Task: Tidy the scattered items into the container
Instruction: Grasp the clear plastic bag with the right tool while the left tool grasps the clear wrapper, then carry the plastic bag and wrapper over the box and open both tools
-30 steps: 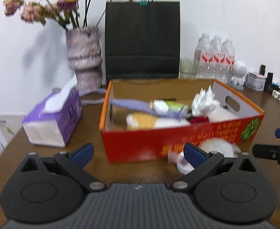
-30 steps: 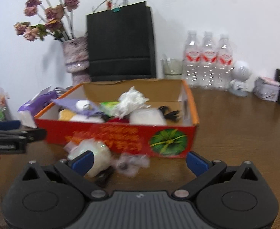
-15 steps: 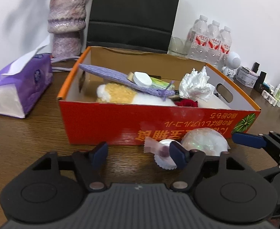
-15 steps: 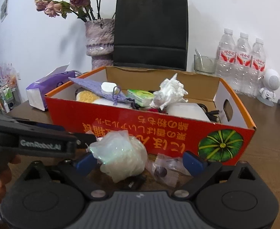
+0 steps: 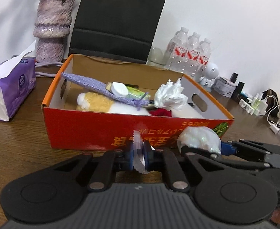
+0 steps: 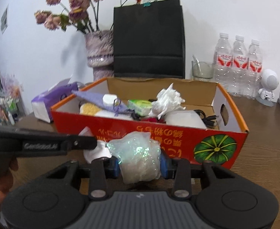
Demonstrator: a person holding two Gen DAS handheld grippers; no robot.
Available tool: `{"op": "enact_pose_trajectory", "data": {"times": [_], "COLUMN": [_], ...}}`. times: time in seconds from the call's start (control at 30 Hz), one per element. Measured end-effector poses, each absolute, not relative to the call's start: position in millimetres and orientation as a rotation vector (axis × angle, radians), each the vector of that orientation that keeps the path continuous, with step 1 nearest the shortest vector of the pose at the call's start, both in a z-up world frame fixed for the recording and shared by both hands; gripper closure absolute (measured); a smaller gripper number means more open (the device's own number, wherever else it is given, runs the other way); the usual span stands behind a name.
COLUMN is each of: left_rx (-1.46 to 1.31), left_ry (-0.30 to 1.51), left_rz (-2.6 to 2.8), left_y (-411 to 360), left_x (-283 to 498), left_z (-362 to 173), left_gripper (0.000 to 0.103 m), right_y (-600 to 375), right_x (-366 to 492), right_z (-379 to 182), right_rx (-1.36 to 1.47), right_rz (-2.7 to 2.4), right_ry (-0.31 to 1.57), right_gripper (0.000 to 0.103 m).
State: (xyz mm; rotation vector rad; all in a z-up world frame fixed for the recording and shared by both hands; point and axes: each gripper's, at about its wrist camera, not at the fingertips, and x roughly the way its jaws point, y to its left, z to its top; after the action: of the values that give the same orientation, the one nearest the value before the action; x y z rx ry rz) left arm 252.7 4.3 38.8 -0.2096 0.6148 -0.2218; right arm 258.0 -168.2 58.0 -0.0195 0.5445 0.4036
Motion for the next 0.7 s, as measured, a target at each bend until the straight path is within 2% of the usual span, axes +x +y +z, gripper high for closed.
{"op": "enact_pose_trajectory", "data": {"times": [0.7], "left_rx": [-0.172], "left_ry": [0.638], "left_rz": [-0.202], "left_y": [4.1], "left_x": [237.5], "left_z": [33.5], "left_gripper": [0.091], "right_y": [-172.2], "right_x": [248.1], "right_z": [61.9], "right_rx": [0.014], "right_rz": [0.419], "right_ry": [0.541], "right_gripper": [0.064]}}
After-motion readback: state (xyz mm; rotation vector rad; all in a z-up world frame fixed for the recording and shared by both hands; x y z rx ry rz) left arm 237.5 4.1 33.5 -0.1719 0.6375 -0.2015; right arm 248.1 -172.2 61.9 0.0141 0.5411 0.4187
